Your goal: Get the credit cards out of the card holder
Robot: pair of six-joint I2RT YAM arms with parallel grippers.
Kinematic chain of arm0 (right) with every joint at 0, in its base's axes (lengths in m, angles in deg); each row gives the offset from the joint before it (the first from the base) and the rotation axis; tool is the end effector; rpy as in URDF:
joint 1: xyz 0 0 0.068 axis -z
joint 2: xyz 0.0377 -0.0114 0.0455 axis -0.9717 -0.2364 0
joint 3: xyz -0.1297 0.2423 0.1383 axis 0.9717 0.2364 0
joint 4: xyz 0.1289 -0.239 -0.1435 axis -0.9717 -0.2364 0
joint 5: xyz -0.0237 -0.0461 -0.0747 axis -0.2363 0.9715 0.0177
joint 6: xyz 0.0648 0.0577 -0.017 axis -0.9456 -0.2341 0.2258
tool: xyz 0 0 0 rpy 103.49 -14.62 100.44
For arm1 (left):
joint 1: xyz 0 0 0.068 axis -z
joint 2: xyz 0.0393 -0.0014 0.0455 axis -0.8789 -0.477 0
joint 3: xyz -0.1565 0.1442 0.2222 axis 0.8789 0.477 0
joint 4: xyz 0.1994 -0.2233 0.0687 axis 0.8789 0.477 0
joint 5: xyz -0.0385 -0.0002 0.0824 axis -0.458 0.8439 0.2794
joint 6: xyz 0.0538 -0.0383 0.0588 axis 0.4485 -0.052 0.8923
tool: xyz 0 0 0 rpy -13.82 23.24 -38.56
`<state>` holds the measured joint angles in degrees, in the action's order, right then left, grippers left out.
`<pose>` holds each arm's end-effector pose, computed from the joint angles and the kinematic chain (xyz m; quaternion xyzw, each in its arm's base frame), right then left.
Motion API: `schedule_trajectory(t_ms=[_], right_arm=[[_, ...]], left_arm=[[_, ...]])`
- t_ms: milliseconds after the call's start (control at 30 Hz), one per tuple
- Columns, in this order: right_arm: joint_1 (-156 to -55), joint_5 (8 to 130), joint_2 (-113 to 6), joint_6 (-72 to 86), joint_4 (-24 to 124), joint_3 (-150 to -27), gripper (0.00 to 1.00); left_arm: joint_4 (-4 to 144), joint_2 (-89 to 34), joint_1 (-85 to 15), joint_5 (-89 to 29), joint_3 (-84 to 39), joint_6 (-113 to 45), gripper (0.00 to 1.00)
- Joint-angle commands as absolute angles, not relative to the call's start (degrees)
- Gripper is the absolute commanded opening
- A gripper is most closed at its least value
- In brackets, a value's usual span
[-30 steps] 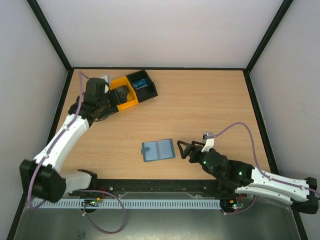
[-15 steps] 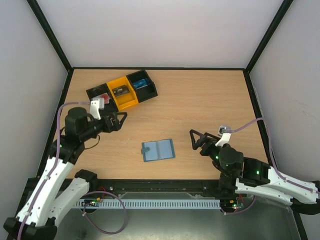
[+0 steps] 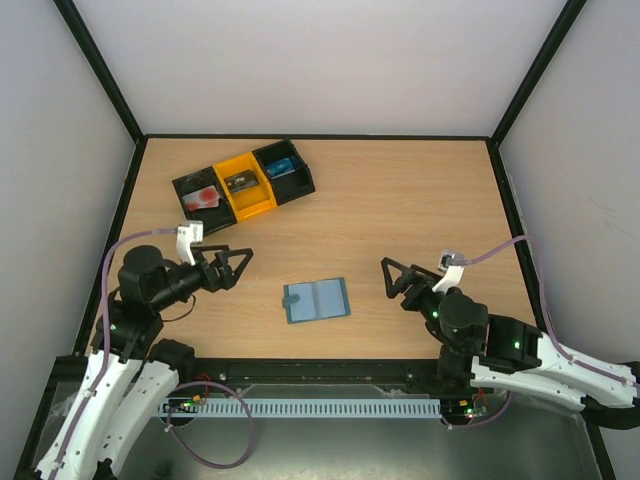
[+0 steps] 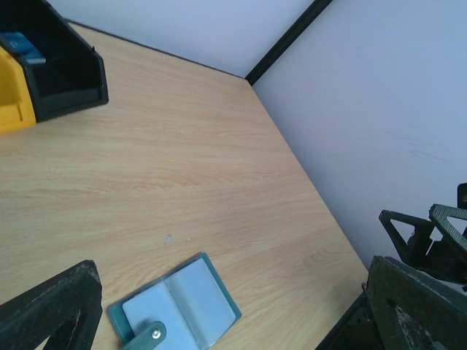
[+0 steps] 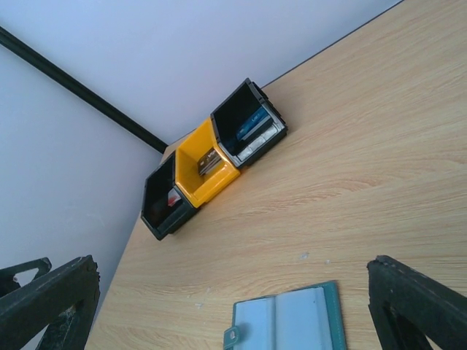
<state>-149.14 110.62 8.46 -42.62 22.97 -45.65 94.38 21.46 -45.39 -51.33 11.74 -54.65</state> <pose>0.0836 0.1229 0.3063 0.0703 0.7715 0.4357 0.4582 0.1492 -0.0837 0.3366 0.0587 0.7607 -0.4310 0.4818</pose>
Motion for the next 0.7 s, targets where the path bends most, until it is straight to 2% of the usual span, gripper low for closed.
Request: schedule_trajectory(t_ms=[0,367,667], right_arm=[[-149.01,112.89,9.84,-43.81,23.39,-43.83,0.98],[-149.01,115.61,10.60,-41.55,21.05,-47.35,0.98],[-149.01,114.58,10.22,-41.75,22.15,-46.43,0.98]], left_arm=[[91.93,23.57,-45.37,-52.75,15.91,-58.51,1.00],[88.71,21.54,-44.95,-52.69,15.95,-60.83,1.00],[86.12,19.75,-40.61,-50.78,16.41,-61.71,1.00]])
